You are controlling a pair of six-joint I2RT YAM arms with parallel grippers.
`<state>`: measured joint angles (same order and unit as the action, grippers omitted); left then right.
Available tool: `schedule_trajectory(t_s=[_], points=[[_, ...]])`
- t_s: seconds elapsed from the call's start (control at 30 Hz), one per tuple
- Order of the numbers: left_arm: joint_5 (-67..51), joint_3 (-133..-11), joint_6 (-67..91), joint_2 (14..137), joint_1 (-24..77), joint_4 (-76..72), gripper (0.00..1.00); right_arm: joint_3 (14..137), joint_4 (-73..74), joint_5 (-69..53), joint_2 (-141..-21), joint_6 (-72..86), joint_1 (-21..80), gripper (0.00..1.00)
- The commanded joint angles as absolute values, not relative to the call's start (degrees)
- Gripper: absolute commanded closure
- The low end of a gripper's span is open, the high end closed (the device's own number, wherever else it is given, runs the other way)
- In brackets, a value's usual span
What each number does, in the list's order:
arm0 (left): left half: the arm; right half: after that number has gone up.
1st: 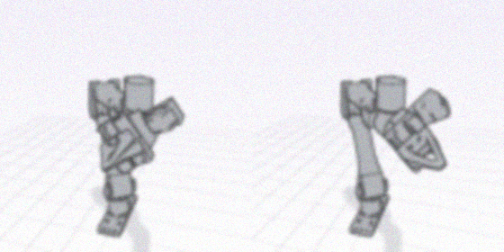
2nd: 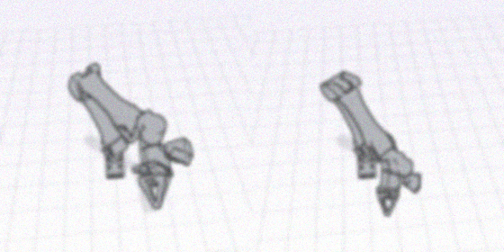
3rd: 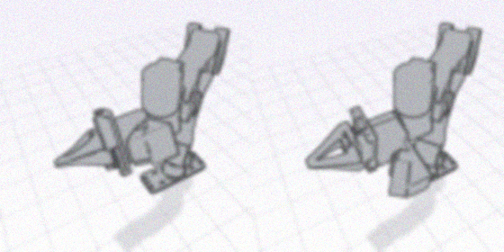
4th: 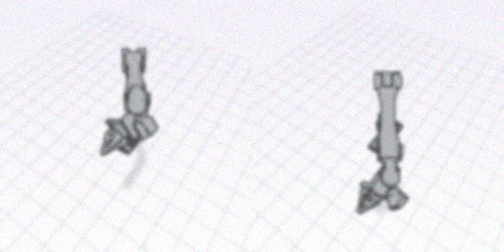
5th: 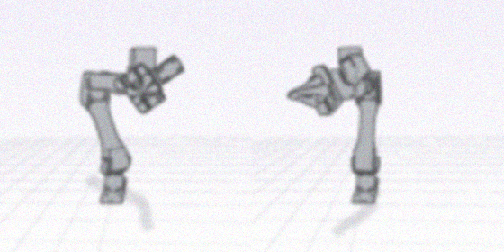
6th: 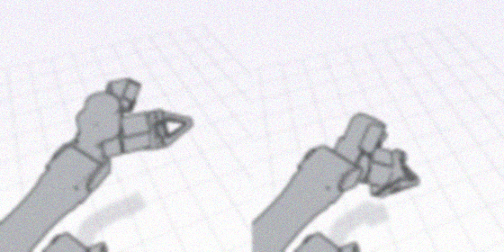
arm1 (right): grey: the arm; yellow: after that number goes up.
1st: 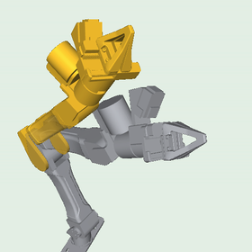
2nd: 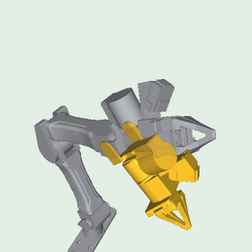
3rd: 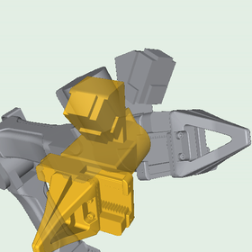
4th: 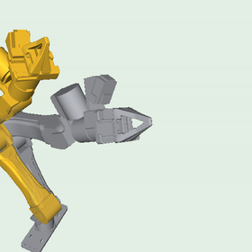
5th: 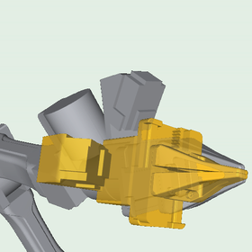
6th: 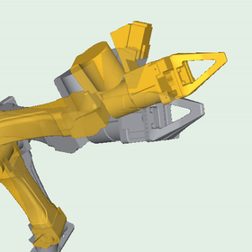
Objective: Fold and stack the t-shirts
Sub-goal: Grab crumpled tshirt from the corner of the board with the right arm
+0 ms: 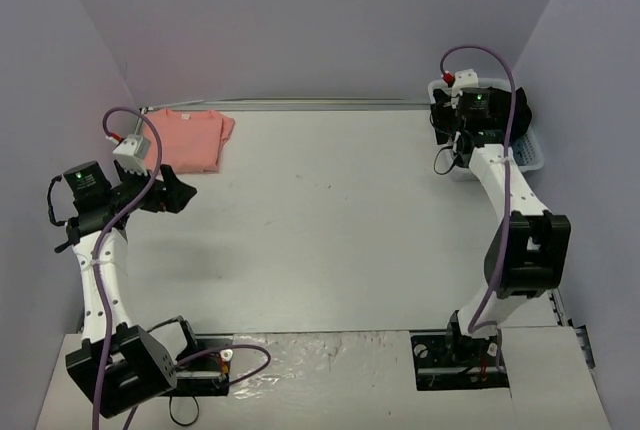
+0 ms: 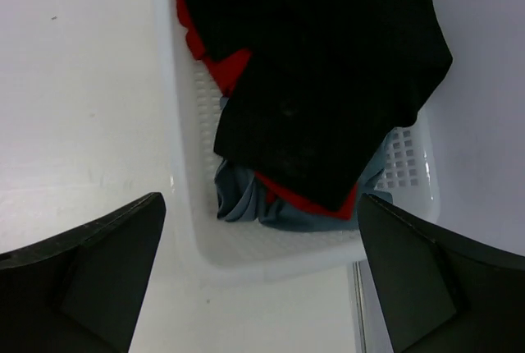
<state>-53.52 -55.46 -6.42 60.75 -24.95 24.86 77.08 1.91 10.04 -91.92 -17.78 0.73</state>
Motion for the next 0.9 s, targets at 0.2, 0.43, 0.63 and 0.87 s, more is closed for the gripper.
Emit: schedule_trajectory(t_s=[0.2,0.43,0.63,0.87], points=[[-54.0,-54.1,-8.3,59.4,-25.5,23.2,0.06,85.5,-11.4,26.8,-107.8,-16.5,-1.3,0.0],[-54.0,-54.0,-8.3,60.8,-25.5,22.8,0.06,91.0,-14.3,29.6,-114.5,-15.5,-5.0,0.01],[-52.5,-53.2,-8.8,59.2,-25.5,21.8,0.06,95.4,-14.2,26.8,-120.0,-12.3,-9.0,0.03],[-51.8,-52.5,-9.4,59.1,-25.5,21.3,0.06,102.0,-10.1,20.0,-126.8,-9.5,-10.2,0.08]])
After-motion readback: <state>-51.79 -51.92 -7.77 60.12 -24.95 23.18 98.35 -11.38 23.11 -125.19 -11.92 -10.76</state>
